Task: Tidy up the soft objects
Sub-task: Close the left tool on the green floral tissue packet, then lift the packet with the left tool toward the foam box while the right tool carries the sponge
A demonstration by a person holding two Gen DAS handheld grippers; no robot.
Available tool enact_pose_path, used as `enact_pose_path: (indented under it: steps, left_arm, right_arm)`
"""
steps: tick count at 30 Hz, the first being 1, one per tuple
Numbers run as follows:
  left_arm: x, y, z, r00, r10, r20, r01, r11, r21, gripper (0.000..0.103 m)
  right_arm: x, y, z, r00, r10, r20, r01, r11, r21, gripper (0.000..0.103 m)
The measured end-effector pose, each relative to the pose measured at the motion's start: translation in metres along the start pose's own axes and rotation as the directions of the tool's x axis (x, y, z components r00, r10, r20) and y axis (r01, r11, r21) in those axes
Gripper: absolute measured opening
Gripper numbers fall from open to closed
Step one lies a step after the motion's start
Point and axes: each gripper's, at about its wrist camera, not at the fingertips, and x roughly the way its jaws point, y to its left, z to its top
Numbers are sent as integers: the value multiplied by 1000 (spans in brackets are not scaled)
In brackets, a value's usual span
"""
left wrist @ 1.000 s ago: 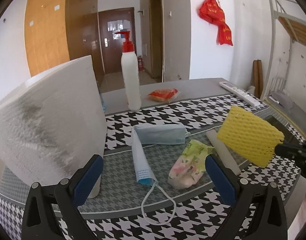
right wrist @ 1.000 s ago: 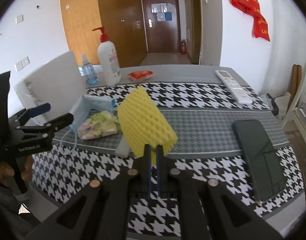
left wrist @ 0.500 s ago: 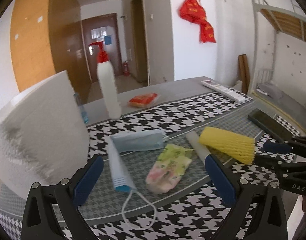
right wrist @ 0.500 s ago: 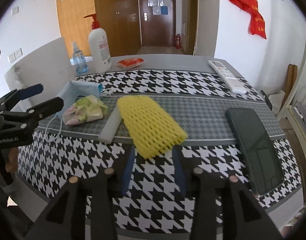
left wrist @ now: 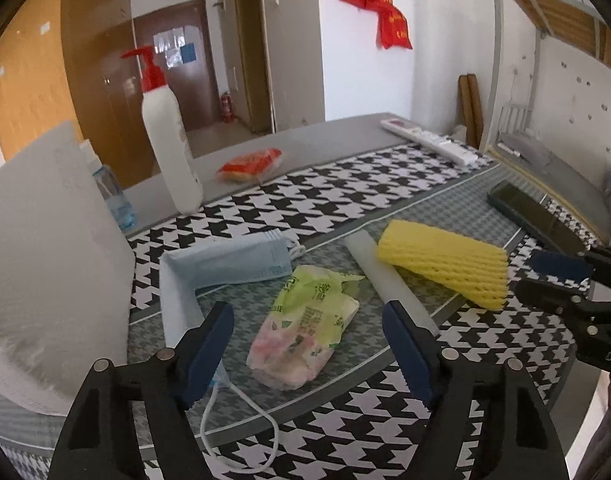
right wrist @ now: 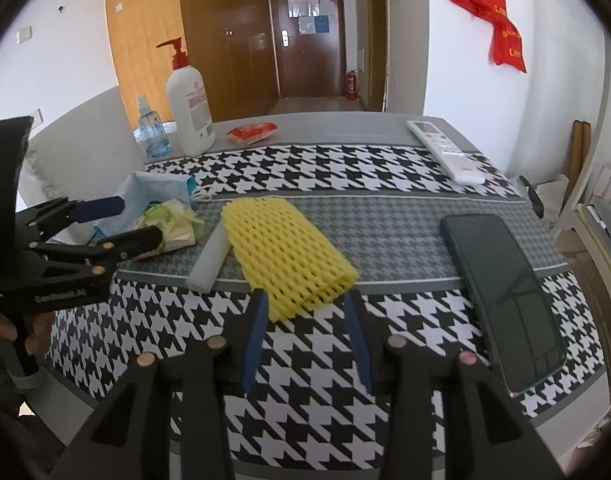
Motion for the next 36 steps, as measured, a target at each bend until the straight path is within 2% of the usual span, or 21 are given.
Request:
enact_pose_path:
  steps: [4,11,13,15,19,21,24,25,36]
  left_arm:
    - [11,-1,0,999,-24,-41,24,1000,1,65]
    - [19,-1,0,997,-11,-76,11,1000,5,65]
    - [22,-1,-1,996,-9,-91,9,1000,4,51]
    - [26,0,-1,994,-14,-106,13,1000,-2,43]
    - [26,2,-2,995,-6,-97,5,1000,-7,35]
    - [25,3,-2,996,-8,-92,7,1000,-7,34]
    - [22,4,-1,997,-9,-82,8,1000,-12,33]
    - [20,5,-1,997,-8,-78,7,1000,-14,33]
    - [-2,8,1,999,-36,-14,36,999,-31,32]
  right_arm:
    - [4,5,4,1000,-2,-10,2,1000,-31,44]
    - [7,7,8,1000,10,-15,-11,999,-38,44]
    - [8,7,8,1000,6,-18,-7,999,-39,44]
    - [10,7,10,1000,1,-22,-2,999,-44,44]
    - [16,11,15,1000,2,-29,-4,997,-74,44]
    - [21,15,17,999,3,-37,-7,995,-99,45]
    - [26,19,21,999,-4,-36,0,993,-118,62]
    - [26,19,22,999,-1,-33,-3,993,-121,63]
    - [51,22,31,996,-29,-84,14,985,-172,63]
